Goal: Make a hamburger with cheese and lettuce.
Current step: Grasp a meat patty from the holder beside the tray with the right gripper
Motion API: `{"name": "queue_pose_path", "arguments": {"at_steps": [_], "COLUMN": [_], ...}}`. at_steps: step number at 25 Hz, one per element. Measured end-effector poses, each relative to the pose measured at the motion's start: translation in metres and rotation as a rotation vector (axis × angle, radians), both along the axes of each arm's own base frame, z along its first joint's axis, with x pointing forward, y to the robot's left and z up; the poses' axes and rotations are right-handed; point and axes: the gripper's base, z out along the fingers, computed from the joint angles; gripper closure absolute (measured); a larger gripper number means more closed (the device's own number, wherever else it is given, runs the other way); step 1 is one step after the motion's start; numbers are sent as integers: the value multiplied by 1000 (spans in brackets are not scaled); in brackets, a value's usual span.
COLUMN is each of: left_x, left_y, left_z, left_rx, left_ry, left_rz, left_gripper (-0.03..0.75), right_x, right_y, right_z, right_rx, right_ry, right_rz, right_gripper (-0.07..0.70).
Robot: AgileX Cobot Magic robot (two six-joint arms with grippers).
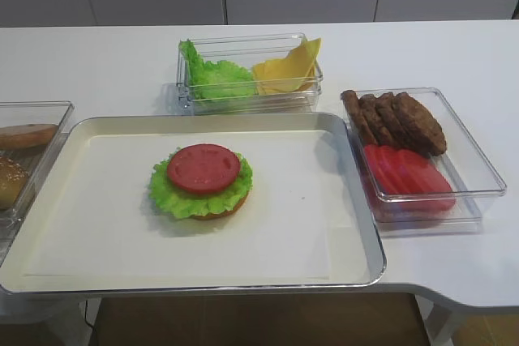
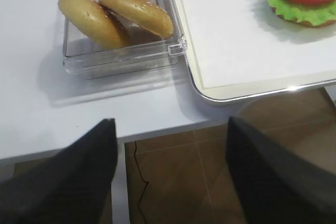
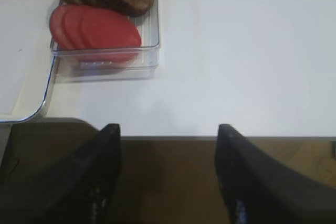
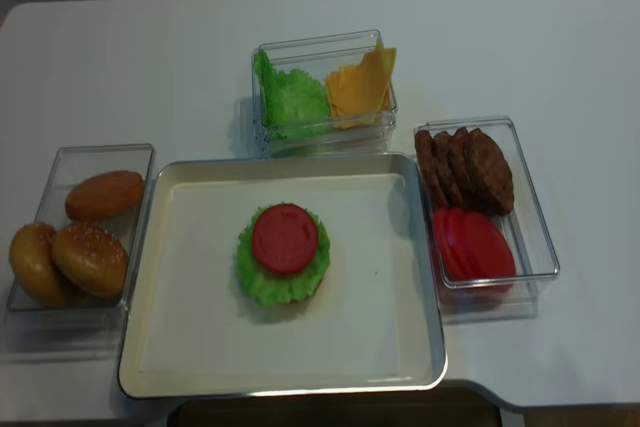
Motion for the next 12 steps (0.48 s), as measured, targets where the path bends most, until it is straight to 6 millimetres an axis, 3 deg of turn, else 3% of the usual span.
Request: {"name": "queue_pose_path", "arguments": {"at_steps": [4, 8, 12], "left_x": [0, 0, 0], "left_y": [0, 0, 0], "left_z": [0, 0, 0], "left_rx": [1, 2, 2], "left_ry": [0, 0, 0], "left_rz": [0, -1, -1], "left_gripper": [232, 232, 232], "right_x": [1, 9, 32], "right_y": [5, 9, 10], "right_z": [9, 31, 51], "right_rx": [2, -5, 12], "right_ry": [50, 60, 111], "right_rz": [69, 129, 123], "right_gripper": [183, 183, 183]}}
